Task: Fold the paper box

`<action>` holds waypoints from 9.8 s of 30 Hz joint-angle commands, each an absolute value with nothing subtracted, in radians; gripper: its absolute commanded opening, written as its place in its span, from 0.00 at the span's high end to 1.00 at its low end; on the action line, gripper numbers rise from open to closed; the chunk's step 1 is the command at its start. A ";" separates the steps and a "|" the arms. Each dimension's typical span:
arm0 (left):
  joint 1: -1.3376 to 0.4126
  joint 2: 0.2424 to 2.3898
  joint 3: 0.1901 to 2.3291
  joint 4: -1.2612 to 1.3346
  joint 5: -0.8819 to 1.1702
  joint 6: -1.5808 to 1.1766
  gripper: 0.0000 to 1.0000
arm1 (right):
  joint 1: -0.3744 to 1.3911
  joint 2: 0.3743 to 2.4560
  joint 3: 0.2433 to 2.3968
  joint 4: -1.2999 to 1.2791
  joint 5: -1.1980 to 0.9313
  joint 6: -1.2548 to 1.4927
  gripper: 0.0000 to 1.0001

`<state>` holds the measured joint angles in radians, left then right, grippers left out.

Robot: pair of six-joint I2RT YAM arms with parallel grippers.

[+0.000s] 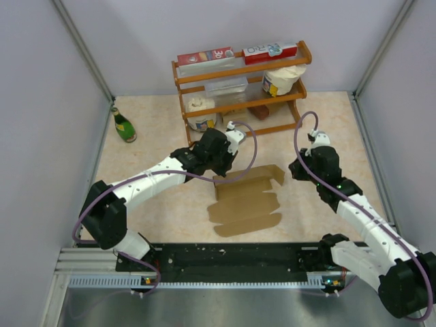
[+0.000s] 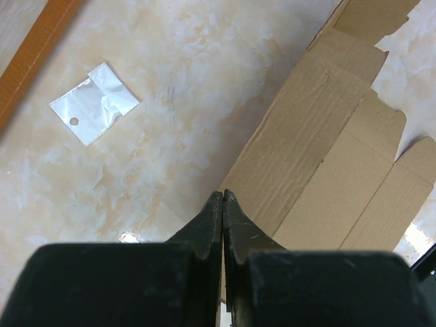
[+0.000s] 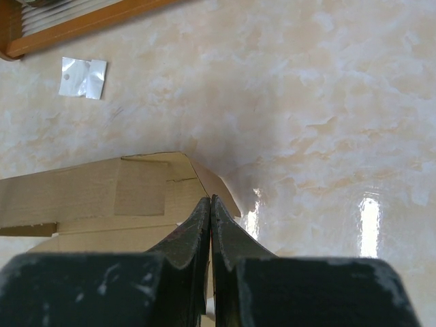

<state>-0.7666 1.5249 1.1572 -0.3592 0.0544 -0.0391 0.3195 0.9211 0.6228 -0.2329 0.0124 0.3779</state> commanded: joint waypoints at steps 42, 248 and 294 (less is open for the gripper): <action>-0.761 1.578 1.183 -0.347 0.101 -0.051 1.00 | 0.310 1.253 0.762 -0.112 -0.264 0.454 1.00; -0.765 1.649 1.224 -0.402 0.181 -0.043 1.00 | 0.331 1.514 0.693 -0.057 -0.367 0.374 1.00; -0.770 1.651 1.223 -0.405 0.183 -0.041 1.00 | 0.333 1.477 0.633 0.160 -0.571 0.505 1.00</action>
